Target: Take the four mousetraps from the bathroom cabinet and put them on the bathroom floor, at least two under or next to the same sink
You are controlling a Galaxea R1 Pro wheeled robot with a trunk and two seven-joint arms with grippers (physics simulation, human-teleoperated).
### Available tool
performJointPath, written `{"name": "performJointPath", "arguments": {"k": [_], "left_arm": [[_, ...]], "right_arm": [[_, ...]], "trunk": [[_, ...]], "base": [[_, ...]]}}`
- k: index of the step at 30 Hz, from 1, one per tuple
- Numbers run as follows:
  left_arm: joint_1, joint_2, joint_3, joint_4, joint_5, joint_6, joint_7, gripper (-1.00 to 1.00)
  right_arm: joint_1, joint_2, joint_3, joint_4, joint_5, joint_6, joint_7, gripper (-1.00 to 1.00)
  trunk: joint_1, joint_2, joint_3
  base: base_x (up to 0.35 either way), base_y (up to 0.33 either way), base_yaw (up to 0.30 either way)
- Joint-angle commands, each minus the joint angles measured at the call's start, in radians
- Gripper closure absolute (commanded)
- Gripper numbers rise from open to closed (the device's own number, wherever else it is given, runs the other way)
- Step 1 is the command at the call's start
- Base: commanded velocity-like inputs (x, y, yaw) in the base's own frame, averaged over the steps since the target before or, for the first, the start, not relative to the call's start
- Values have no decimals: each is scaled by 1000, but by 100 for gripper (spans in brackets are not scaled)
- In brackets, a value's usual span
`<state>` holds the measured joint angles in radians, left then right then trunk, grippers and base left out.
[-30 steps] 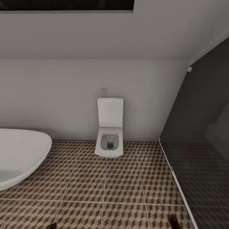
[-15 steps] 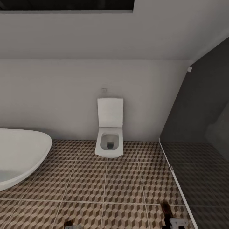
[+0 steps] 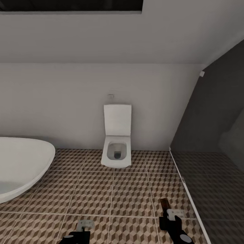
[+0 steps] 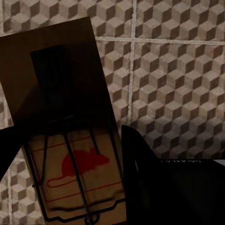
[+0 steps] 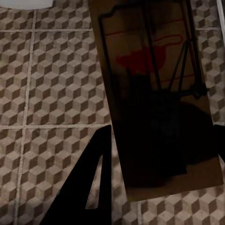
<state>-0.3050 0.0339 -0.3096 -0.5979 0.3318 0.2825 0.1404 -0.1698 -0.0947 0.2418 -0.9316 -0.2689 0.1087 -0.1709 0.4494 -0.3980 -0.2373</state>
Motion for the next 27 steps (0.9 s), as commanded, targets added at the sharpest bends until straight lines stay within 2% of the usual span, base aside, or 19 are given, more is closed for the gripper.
{"name": "performJointPath", "arguments": {"k": [1, 6, 11, 14, 17, 20, 24, 27], "left_arm": [[-1, 2, -8, -4, 7, 8, 13, 100], [-1, 18, -6, -36, 7, 20, 35, 100], [-1, 27, -1, -78, 7, 25, 40, 100], [-2, 28, 4, -96, 7, 28, 43, 100], [-4, 29, 15, -102, 8, 66, 75, 100], [-28, 29, 20, -101, 7, 177, 143, 100], [-53, 29, 22, -87, 8, 225, 172, 100], [-61, 29, 22, -84, 8, 238, 178, 100]], "right_arm": [[-4, 1, 5, -2, -9, 6, -9, 100], [-13, 26, 5, -3, -11, 14, -11, 100], [-21, 37, 5, -3, -11, 15, -12, 100], [-45, 41, 5, 13, -10, 16, -11, 100], [-64, 42, 5, 67, -10, 17, -8, 100], [-89, 42, 5, 155, -12, 16, -5, 100], [-112, 43, 5, 268, -16, 16, -4, 100], [-123, 54, 5, 326, -18, 14, -4, 100]], "trunk": [[1, -2, -2], [1, -2, -2], [1, -2, -2], [1, -2, -2], [1, -2, -2], [1, -2, -2], [1, -2, -2], [1, -2, -2]], "base": [[0, 0, 0], [0, 0, 0], [0, 0, 0], [0, 0, 0], [0, 0, 0], [0, 0, 0], [0, 0, 0], [0, 0, 0]]}}
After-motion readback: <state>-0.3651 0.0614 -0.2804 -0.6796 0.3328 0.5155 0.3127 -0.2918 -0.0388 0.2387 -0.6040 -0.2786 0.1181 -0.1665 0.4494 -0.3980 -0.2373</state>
